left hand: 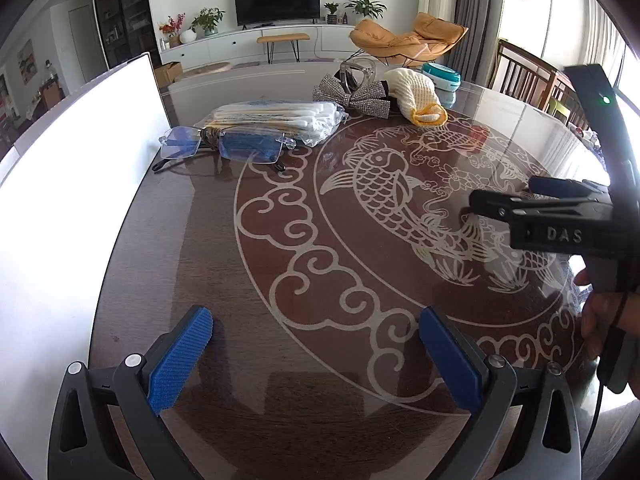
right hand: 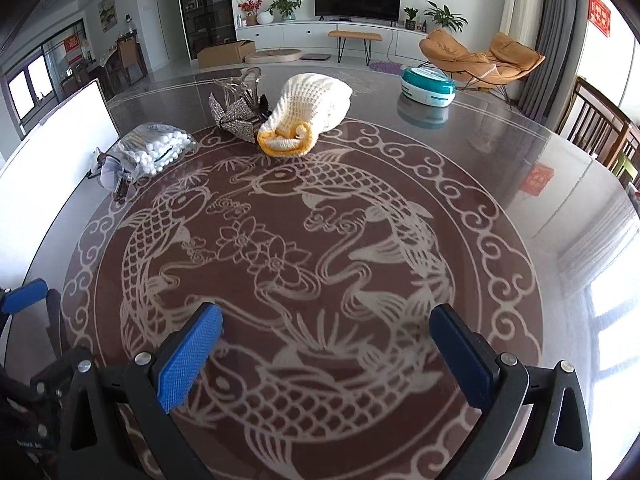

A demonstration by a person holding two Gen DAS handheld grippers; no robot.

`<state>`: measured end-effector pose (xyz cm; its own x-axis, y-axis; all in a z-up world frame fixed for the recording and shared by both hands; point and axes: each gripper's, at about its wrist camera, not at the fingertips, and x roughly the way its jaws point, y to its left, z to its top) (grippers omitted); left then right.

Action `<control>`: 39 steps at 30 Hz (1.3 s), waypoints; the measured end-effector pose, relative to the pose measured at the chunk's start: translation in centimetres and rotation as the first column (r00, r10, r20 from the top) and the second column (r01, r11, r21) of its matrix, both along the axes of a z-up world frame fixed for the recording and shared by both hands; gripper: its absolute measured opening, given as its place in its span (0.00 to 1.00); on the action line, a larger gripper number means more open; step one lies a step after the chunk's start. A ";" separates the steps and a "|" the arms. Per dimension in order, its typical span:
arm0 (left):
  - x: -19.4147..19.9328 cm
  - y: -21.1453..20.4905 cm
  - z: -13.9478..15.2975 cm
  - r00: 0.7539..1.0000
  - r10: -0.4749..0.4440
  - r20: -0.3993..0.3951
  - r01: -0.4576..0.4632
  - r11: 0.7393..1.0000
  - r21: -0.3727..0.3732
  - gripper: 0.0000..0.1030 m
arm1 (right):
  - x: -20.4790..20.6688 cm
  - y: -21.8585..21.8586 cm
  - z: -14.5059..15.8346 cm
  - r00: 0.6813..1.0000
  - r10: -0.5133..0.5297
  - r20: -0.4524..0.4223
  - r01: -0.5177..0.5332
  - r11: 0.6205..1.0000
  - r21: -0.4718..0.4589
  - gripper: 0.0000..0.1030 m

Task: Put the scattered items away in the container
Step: 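Lower the right tool and close it on the cream knitted sock, then lower the left tool toward the blue-framed glasses beside the cotton swab bag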

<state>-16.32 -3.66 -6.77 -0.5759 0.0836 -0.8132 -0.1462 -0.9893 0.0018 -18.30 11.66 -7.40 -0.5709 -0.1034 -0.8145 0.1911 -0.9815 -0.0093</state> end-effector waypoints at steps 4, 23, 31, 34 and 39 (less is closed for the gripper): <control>0.0 0.0 0.0 1.000 0.000 0.000 0.000 1.000 0.000 1.00 | -4.7 -1.4 -0.1 1.000 0.018 0.001 -0.018 1.000 -0.002 1.00; 0.0 0.0 0.0 1.000 -0.001 0.000 0.001 1.000 0.000 1.00 | -11.0 -2.8 0.6 0.999 -0.006 -0.049 0.006 1.000 -0.018 0.56; -0.1 0.0 0.0 1.000 -0.001 0.000 0.001 1.000 0.000 1.00 | -6.9 0.0 0.8 0.998 0.022 -0.058 -0.023 1.000 -0.017 0.32; -0.1 0.0 0.0 1.000 -0.001 0.000 0.001 1.000 0.000 1.00 | -2.7 2.1 0.8 0.997 0.051 -0.063 -0.051 0.999 0.006 0.32; -2.9 -0.4 0.4 0.991 0.130 0.038 -0.132 0.991 0.038 1.00 | 2.6 5.2 0.8 0.998 0.035 -0.058 -0.036 0.999 -0.018 0.33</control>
<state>-19.26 -4.10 -6.39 -0.5550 0.0424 -0.8308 -0.0147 -0.9990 -0.0411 -15.70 16.84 -6.57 -0.6123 -0.1391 -0.7783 0.2251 -0.9743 -0.0029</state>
